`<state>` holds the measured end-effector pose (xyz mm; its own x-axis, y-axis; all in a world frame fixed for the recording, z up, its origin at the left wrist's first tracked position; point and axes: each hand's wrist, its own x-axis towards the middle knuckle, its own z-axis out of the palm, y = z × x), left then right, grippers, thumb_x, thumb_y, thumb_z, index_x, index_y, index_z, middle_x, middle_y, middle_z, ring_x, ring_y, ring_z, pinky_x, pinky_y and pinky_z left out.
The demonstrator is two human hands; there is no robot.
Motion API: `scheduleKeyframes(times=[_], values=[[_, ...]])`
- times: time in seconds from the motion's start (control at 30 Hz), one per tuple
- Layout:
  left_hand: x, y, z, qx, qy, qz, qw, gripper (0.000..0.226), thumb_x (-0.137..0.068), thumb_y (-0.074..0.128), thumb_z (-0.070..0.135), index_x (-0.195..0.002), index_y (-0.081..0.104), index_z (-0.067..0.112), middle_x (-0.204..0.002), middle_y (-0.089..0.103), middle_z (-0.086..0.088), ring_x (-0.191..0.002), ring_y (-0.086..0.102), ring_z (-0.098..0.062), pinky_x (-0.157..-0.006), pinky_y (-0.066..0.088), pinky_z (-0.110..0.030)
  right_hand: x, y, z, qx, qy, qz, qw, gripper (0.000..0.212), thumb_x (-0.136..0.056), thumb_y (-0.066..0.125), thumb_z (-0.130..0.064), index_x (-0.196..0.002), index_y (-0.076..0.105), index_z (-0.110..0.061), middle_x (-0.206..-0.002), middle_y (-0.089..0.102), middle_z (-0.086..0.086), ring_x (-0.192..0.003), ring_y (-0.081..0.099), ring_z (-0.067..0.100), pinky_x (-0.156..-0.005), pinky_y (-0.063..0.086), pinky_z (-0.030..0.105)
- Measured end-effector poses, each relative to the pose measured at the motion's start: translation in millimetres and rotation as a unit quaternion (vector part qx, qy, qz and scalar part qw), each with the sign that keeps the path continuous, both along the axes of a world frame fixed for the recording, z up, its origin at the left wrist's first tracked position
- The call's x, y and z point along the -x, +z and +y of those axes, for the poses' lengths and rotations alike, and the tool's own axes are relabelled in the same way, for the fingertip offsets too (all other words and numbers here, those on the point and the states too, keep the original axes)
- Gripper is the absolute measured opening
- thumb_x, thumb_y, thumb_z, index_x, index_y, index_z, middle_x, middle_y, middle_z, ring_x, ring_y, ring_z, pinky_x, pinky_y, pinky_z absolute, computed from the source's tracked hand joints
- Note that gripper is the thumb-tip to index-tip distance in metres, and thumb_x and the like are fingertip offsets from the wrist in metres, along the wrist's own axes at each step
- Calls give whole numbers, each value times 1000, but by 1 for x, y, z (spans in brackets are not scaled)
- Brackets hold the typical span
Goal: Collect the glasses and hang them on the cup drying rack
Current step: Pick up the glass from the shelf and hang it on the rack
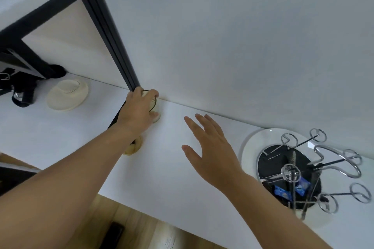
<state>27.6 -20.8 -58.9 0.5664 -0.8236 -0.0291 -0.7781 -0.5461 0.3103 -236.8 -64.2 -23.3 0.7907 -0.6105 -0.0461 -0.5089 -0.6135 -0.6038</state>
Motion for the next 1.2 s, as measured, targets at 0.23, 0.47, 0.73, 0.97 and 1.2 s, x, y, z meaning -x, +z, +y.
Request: scheduleKeyframes(times=[0.23, 0.47, 0.73, 0.97, 1.2], values=[[53, 67, 11, 86, -43, 30, 995, 52, -85, 78, 30, -128, 49, 40, -141, 40, 2, -130, 40, -25, -85, 44, -35, 28, 37, 13, -143, -140, -110, 974, 54, -107, 49, -40, -159, 35, -39, -164, 35, -15, -150, 26, 1, -120, 22, 24], [151, 166, 33, 201, -103, 115, 967, 50, -84, 78, 34, -124, 50, 45, -137, 45, 13, -120, 49, -12, -85, 42, -27, 59, 92, 36, -376, -293, -293, 829, 42, -108, 47, -41, -150, 50, -41, -151, 49, -16, -139, 46, 6, -115, 44, 48], [283, 215, 68, 271, -156, 206, 927, 53, -82, 81, 30, -123, 51, 46, -133, 49, 22, -115, 47, 8, -80, 33, 2, 143, 134, 55, -543, -342, -410, 648, 42, -105, 50, -51, -126, 73, -23, -133, 70, 12, -125, 65, 28, -83, 63, 50], [379, 213, 76, 281, -170, 305, 894, 52, -83, 83, 31, -122, 54, 48, -133, 52, 28, -123, 46, 13, -93, 48, -24, 251, 141, 64, -589, -266, -452, 615, 63, -99, 47, -66, -138, 66, -20, -138, 67, 14, -128, 64, 34, -94, 57, 45], [437, 182, 82, 240, -231, 373, 866, 69, -86, 81, 31, -141, 45, 52, -143, 45, 24, -138, 42, 0, -103, 53, -47, 333, 128, 71, -587, -278, -457, 608, 53, -103, 55, -45, -143, 61, -10, -140, 65, 18, -130, 62, 34, -95, 58, 39]])
